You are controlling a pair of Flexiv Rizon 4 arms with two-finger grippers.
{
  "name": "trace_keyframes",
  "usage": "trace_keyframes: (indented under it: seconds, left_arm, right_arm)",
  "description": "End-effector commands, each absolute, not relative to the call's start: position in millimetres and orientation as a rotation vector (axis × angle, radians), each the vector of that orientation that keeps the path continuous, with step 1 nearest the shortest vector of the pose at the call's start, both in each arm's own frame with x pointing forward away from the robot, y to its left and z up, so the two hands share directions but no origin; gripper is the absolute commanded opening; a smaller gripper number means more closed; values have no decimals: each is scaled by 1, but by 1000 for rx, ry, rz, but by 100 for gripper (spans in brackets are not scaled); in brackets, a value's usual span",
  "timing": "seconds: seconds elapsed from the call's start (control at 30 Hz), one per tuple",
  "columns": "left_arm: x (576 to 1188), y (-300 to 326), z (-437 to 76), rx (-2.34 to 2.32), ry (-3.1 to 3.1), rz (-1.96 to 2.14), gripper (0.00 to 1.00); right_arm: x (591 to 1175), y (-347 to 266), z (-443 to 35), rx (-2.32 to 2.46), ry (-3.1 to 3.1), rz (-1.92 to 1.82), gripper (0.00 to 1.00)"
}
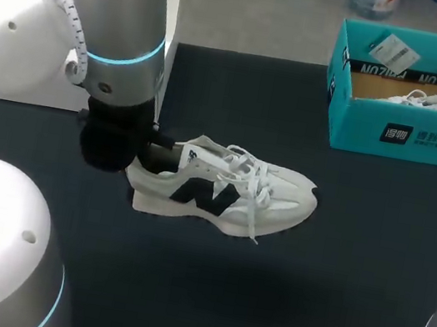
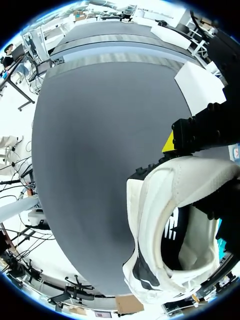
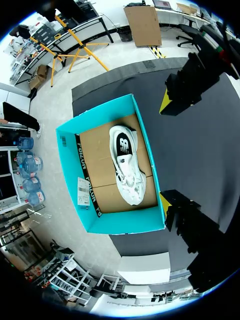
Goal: Take the shoe out of the shoebox, open the shoe tongue, remove and reinsert the insole, then place the shoe into the shoebox
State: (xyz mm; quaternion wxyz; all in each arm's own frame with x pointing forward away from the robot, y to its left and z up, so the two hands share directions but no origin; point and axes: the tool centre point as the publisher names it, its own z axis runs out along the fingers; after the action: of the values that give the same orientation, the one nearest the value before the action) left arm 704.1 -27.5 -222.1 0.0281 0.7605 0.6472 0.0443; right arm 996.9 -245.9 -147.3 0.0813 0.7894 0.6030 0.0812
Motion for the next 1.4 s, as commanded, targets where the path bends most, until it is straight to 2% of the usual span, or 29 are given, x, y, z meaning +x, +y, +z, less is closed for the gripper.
trace_keyframes:
  seconds: [0.03, 0.6, 1.07, 1.1, 1.13, 1.17, 1.2, 1.23, 1.27, 1.4]
  left_arm:
    - [714, -33, -253, 2358, 2013, 129, 0]
    - [722, -37, -364, 2350, 2139, 153, 0]
    - [716, -46, -395, 2341, 2082, 175, 0]
    - [716, -46, -395, 2337, 2081, 173, 17]
    - [715, -46, -393, 2335, 2078, 174, 39]
    - [714, -45, -391, 2325, 2078, 166, 49]
    - [714, -45, -388, 2322, 2074, 162, 77]
    - [713, -44, -385, 2319, 2072, 162, 95]
    - [713, -44, -382, 2314, 2070, 156, 100]
    - [711, -41, -368, 2261, 2082, 102, 100]
  right_arm:
    - [997, -246, -148, 2361, 1802, 243, 100]
    - [997, -246, -148, 2361, 1802, 243, 100]
    - [997, -246, -148, 2361, 1802, 243, 100]
    - [997, -246, -148, 2361, 1802, 243, 100]
    - [997, -246, -148, 2361, 1802, 243, 100]
    - [997, -246, -148, 2361, 1802, 243, 100]
    - [997, -246, -148, 2361, 1802, 243, 100]
    - [997, -246, -148, 2361, 1802, 243, 100]
    - [997, -246, -148, 2361, 1802, 243, 100]
    - [997, -246, -148, 2361, 1802, 243, 100]
